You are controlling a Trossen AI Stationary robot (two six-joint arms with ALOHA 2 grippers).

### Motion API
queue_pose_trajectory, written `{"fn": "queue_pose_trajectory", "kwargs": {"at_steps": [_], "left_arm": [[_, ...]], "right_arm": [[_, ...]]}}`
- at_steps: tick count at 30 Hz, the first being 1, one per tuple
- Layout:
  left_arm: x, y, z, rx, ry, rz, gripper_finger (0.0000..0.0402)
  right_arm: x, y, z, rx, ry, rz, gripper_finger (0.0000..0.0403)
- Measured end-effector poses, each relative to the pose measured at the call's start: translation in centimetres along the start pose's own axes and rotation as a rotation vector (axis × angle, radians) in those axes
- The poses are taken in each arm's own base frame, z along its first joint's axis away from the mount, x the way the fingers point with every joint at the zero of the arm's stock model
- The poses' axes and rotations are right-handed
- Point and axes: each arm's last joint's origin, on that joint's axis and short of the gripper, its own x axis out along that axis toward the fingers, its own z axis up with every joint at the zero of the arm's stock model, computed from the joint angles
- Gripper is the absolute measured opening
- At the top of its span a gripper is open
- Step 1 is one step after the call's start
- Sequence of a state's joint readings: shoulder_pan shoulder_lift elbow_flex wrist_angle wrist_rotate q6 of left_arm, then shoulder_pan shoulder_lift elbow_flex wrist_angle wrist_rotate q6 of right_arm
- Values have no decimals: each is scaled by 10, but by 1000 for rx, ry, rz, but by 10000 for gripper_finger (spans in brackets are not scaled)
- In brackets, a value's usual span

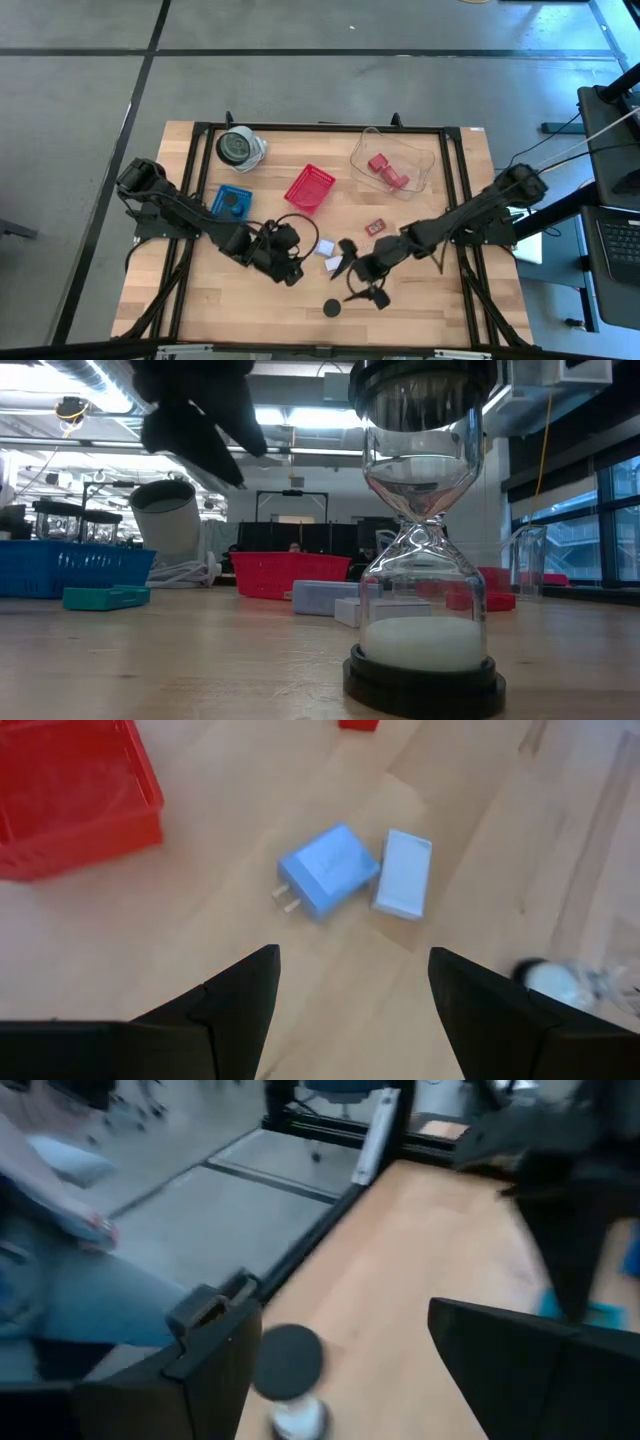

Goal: Pick & Place Office items
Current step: Put the white hourglass into the blue bin

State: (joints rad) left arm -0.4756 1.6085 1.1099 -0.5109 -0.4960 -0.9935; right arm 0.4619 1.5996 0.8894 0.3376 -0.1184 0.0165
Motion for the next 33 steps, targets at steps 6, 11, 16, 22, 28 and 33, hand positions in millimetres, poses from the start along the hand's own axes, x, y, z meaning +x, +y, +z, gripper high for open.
{"fn": "queue_pose_trajectory", "kwargs": {"at_steps": [6, 11, 16, 22, 28, 33], "left_arm": [[-9, -9, -14, -31, 7, -29, 253], [-15, -14, -22, -53, -5, -41, 253], [-20, -18, -29, -64, -23, -46, 253], [-22, -19, -31, -90, -33, -48, 253], [-22, -19, -31, -90, -42, -44, 253], [-22, -19, -31, -90, -47, -42, 253]], "right_arm": [[28, 10, -15, 109, -74, 151, 290], [48, 16, -38, 123, -51, 110, 290], [55, 19, -45, 44, -70, 10, 290], [55, 22, -45, 98, -65, 33, 290], [56, 27, -46, 100, -61, 46, 317], [56, 26, -47, 96, -53, 38, 350]]}}
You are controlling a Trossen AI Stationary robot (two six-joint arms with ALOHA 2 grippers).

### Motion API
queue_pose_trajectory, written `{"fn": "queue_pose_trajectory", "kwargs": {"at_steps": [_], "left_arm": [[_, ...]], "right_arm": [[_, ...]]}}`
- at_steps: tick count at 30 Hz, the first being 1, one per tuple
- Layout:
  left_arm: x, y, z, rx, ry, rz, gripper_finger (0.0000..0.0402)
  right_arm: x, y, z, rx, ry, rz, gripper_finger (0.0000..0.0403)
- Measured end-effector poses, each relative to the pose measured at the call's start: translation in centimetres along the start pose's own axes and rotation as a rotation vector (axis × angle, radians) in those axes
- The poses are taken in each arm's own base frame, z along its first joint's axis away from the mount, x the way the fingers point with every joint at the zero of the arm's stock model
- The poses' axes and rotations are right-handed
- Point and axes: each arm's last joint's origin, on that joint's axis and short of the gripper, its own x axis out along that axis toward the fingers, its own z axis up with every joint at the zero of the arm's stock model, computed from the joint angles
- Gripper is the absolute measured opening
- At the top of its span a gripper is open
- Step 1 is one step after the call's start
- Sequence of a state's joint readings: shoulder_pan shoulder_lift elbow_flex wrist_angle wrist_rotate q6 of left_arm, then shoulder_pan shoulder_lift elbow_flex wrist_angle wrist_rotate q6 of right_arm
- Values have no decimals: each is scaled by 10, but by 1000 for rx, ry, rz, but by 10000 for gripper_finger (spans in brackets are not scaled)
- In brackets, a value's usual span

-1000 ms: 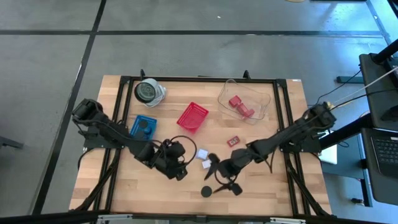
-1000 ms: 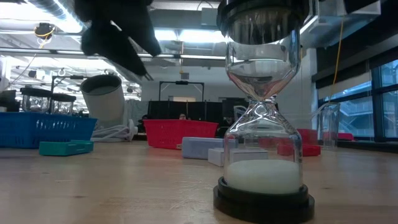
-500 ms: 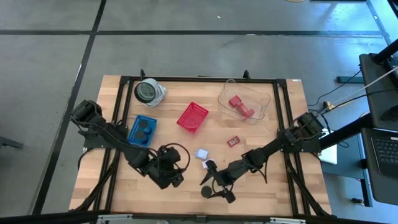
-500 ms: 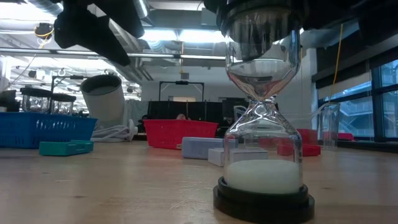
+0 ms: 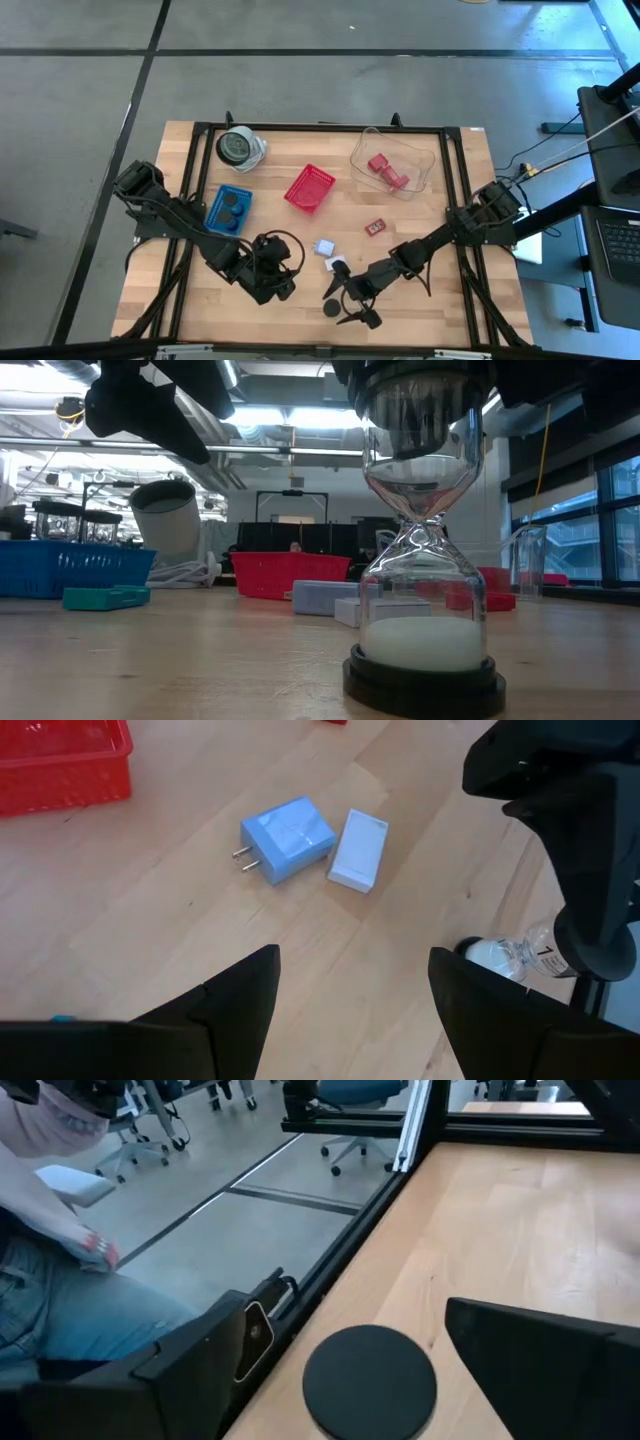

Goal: Pick & Place Office items
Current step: Put the white hourglass into the blue bin

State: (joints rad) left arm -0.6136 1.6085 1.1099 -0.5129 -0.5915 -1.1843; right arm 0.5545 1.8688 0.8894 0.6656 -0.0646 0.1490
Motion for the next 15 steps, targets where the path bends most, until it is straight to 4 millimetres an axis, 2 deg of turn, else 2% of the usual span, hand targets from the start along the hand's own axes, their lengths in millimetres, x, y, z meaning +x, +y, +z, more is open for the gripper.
{"fn": "queue_pose_trajectory", "kwargs": {"at_steps": [4, 12, 15], "left_arm": [[0, 0, 0, 0, 0, 0, 253], [0, 0, 0, 1, 0, 0, 253], [0, 0, 0, 1, 0, 0, 253]], "right_arm": [[1, -1, -3, 5, 11, -30, 358], [10, -5, -21, 35, 66, -43, 359], [10, -5, -21, 34, 53, -41, 359]]}}
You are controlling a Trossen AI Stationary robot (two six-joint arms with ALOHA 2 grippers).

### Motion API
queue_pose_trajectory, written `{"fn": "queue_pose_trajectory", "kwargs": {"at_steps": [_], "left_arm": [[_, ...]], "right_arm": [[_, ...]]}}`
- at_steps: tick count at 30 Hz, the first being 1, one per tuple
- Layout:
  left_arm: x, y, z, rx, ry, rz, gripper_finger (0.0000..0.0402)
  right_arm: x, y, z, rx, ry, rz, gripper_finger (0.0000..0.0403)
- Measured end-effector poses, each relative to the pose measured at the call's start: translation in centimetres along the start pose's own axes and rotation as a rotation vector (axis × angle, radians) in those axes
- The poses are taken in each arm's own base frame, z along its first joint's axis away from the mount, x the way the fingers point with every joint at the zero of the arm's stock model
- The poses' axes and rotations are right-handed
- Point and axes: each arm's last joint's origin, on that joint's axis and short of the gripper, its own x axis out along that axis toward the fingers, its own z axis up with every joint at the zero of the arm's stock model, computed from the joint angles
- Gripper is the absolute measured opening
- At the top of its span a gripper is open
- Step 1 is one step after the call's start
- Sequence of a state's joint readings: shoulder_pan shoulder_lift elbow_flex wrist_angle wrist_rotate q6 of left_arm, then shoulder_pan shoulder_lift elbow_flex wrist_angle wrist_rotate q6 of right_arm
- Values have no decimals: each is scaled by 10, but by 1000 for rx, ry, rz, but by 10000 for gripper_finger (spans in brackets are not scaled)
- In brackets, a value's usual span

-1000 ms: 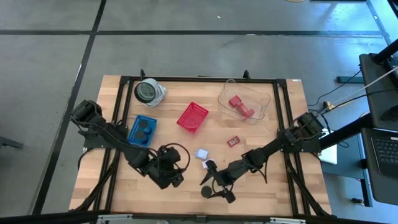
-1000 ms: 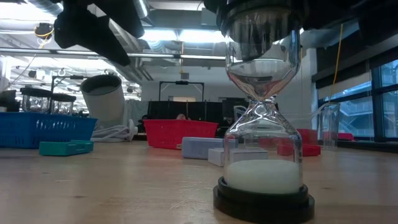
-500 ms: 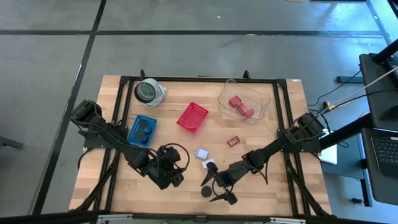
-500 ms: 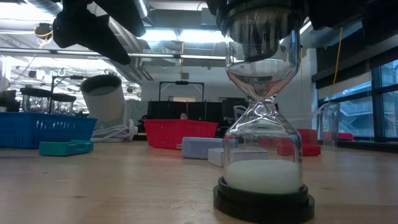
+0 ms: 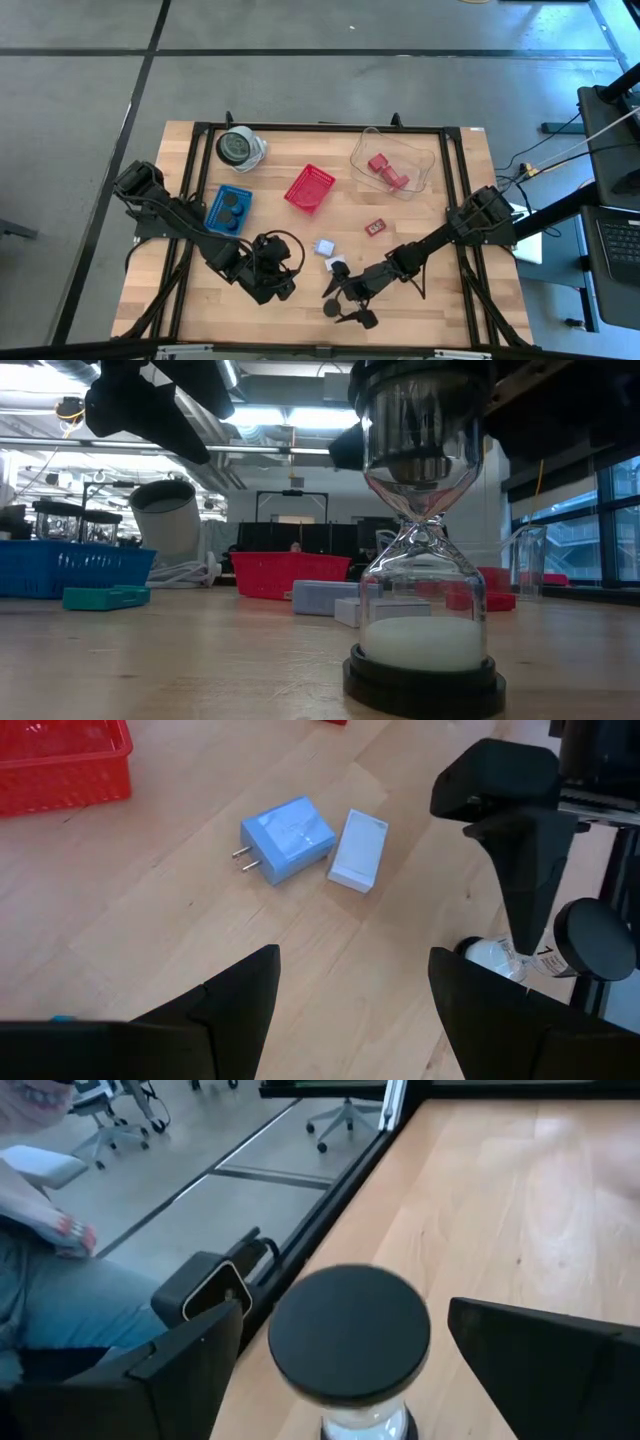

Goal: Pick & Place Office items
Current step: Put the white hourglass into the blue bin

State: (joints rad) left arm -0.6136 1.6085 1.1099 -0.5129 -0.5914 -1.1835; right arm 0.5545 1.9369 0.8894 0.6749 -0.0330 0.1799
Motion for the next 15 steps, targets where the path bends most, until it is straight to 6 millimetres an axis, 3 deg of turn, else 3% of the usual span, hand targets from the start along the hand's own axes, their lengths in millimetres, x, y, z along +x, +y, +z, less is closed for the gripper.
{"fn": "queue_pose_trajectory", "kwargs": {"at_steps": [7, 15], "left_arm": [[0, 0, 0, 0, 0, 0, 253], [0, 0, 0, 0, 0, 0, 253]], "right_arm": [[0, -1, 0, 0, -3, -26, 344], [0, -1, 0, 19, -2, -18, 271]]}}
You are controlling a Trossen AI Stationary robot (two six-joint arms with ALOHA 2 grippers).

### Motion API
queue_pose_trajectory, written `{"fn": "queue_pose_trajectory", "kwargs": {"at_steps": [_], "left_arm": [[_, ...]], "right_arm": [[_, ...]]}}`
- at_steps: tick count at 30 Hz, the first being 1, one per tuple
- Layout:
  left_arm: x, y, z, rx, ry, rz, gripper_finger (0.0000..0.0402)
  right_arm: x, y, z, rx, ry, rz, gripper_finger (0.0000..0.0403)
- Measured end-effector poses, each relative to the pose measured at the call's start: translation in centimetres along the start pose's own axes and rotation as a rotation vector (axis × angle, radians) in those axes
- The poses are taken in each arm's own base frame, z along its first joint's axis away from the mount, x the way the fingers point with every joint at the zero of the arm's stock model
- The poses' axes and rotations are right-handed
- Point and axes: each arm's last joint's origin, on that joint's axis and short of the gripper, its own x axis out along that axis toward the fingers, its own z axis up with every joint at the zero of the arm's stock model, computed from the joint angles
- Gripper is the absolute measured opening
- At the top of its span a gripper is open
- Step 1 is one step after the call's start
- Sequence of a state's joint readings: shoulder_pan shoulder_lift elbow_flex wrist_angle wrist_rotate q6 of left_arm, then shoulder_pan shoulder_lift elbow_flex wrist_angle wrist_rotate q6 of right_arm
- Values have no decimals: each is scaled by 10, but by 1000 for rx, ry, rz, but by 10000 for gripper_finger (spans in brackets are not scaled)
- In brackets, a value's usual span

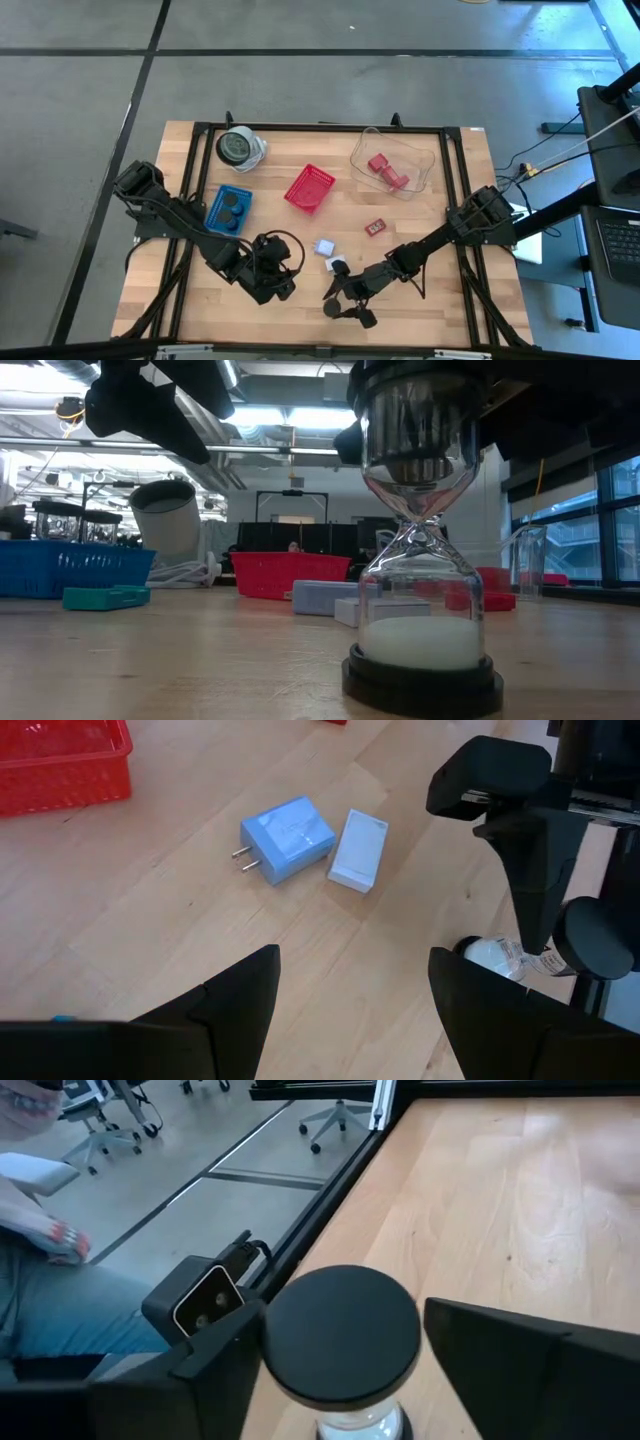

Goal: Pick & Place Office items
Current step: Put the white hourglass into the blue bin

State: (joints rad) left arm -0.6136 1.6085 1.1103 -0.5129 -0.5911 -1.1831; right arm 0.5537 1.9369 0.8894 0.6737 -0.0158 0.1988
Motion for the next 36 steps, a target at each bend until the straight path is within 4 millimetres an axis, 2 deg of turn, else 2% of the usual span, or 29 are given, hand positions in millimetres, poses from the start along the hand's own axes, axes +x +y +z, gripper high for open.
{"fn": "queue_pose_trajectory", "kwargs": {"at_steps": [6, 10, 14, 20, 25, 29, 32, 36], "left_arm": [[0, 0, 0, 0, 0, 0, 253], [0, 0, 0, 0, 0, 0, 253], [0, 0, 0, 0, 0, -1, 253], [0, 0, 1, 38, -33, 7, 253], [-9, -17, -2, 278, -153, -79, 253], [-24, -31, -8, 465, -347, -71, 253], [-31, -38, -8, 531, -451, -40, 253], [-34, -43, -1, 578, -521, -23, 254]], "right_arm": [[0, 1, 0, 3, 5, 26, 216], [0, 1, 0, 3, 5, 26, 214], [0, 1, 1, 27, -4, 27, 233], [-11, 4, 23, 24, -84, 41, 222], [-37, -2, 50, -1, -72, -21, 216], [-70, -8, 72, -56, -33, -167, 241], [-97, -9, 94, -98, -86, -235, 247], [-124, -13, 114, -131, -163, -265, 228]]}}
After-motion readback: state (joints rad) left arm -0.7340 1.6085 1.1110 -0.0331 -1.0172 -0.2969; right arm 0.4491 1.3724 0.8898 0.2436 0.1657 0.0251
